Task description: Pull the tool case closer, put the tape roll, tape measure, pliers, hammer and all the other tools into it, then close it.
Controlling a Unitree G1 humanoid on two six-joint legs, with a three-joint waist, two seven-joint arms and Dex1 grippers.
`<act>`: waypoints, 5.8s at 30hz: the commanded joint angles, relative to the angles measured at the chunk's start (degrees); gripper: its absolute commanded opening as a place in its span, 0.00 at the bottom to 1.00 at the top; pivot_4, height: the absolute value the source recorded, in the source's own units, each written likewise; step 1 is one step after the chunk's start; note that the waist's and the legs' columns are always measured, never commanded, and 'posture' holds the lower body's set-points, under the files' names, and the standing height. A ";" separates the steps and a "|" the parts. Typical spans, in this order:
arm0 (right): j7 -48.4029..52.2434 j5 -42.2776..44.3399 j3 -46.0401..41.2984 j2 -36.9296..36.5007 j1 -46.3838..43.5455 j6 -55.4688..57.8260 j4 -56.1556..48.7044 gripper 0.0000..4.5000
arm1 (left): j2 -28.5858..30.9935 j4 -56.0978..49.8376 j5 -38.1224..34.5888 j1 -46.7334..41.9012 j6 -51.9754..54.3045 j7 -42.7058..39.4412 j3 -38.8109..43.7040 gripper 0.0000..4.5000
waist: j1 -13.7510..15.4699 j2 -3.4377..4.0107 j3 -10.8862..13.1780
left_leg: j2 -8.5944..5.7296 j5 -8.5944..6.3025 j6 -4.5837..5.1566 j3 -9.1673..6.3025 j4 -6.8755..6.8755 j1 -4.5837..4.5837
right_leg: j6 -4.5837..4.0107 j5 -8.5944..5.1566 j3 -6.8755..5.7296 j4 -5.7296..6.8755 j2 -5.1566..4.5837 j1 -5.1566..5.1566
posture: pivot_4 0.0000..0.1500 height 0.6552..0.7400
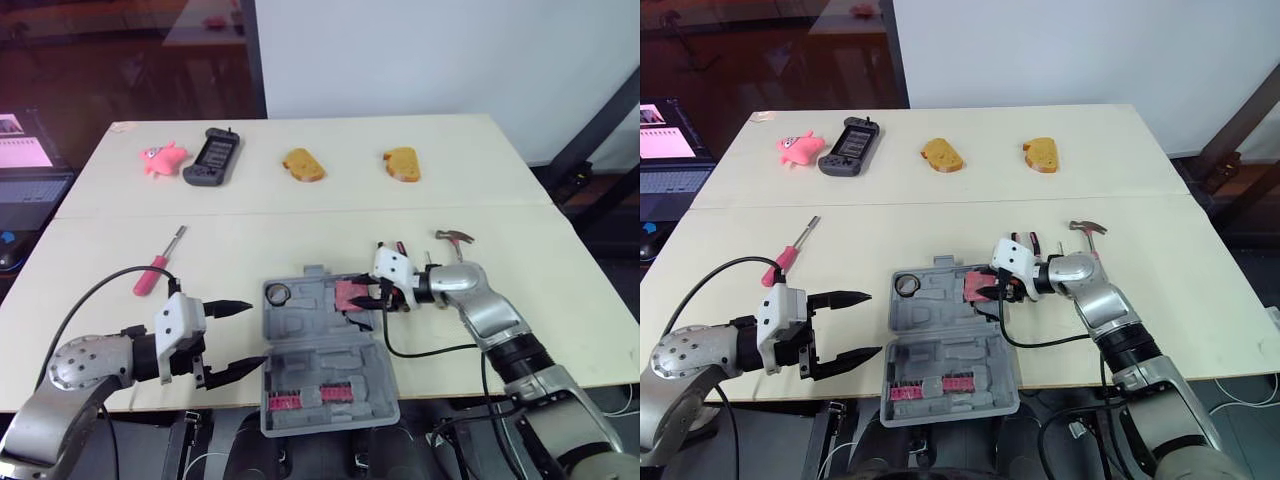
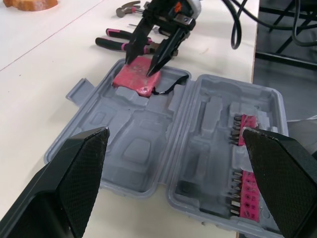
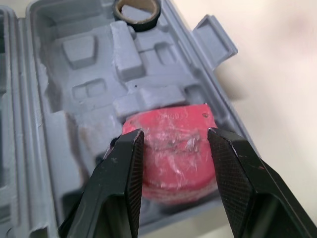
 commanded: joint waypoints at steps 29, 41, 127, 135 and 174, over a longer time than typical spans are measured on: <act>2.85 -1.94 -1.20 3.11 -1.33 -12.44 24.46 0.48 | 1.18 -0.29 -1.21 0.79 0.09 -0.02 2.85 1.00 | 0.15 -0.14 -0.50 | -0.01 0.02 -0.05 0.00 0.00 0.19 | 0.00 -0.01 -0.04 -0.01 0.03 0.05 | 1.00 0.75; 4.32 7.17 -10.70 -4.14 1.79 -5.31 -0.72 0.88 | -0.47 6.46 -2.75 2.19 -1.37 0.00 8.38 1.00 | 0.06 0.12 -0.35 | 0.00 0.04 -0.05 -0.08 -0.01 -0.06 | 0.00 0.01 0.00 0.05 0.00 -0.06 | 1.00 0.75; -39.77 23.60 -26.61 -6.09 38.20 40.48 -48.88 1.00 | 11.97 2.86 -12.02 -24.69 20.26 -12.38 -1.64 1.00 | 1.41 -0.06 -0.23 | -0.13 -0.10 0.17 -0.10 -0.03 -0.11 | -0.15 -0.19 -0.02 -0.27 -0.17 0.02 | 1.00 0.75; -40.25 18.51 -19.95 -1.27 30.77 35.94 -39.60 1.00 | 12.21 -2.25 -13.59 -17.30 21.76 -8.12 4.48 1.00 | 1.30 -0.03 -0.23 | -0.12 -0.09 0.17 -0.07 -0.03 -0.11 | -0.13 -0.18 -0.01 -0.26 -0.15 0.00 | 1.00 0.75; -33.90 12.01 -17.00 0.63 15.20 30.72 -29.50 0.21 | 9.48 -1.14 -10.65 -8.41 16.75 -3.75 8.81 1.00 | -0.01 0.21 -0.10 | -0.06 -0.04 0.07 -0.05 -0.07 -0.13 | 0.05 -0.07 0.03 -0.17 -0.04 -0.07 | 1.00 0.75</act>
